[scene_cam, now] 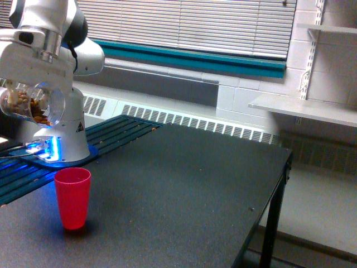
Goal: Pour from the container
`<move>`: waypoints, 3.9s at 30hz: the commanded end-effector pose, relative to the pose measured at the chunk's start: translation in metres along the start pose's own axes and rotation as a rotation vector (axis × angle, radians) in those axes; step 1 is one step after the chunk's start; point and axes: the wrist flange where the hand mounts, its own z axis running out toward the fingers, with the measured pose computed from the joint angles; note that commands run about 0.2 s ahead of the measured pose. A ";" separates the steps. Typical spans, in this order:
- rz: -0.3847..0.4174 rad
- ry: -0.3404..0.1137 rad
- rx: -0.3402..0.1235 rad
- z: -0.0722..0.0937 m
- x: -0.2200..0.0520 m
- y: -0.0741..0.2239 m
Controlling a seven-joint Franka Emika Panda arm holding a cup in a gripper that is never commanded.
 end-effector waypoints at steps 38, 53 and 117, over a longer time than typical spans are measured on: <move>-0.026 0.000 -0.093 0.004 0.008 -0.020; -0.051 -0.007 -0.118 0.010 0.014 -0.022; -0.204 0.000 -0.192 -0.008 0.020 -0.032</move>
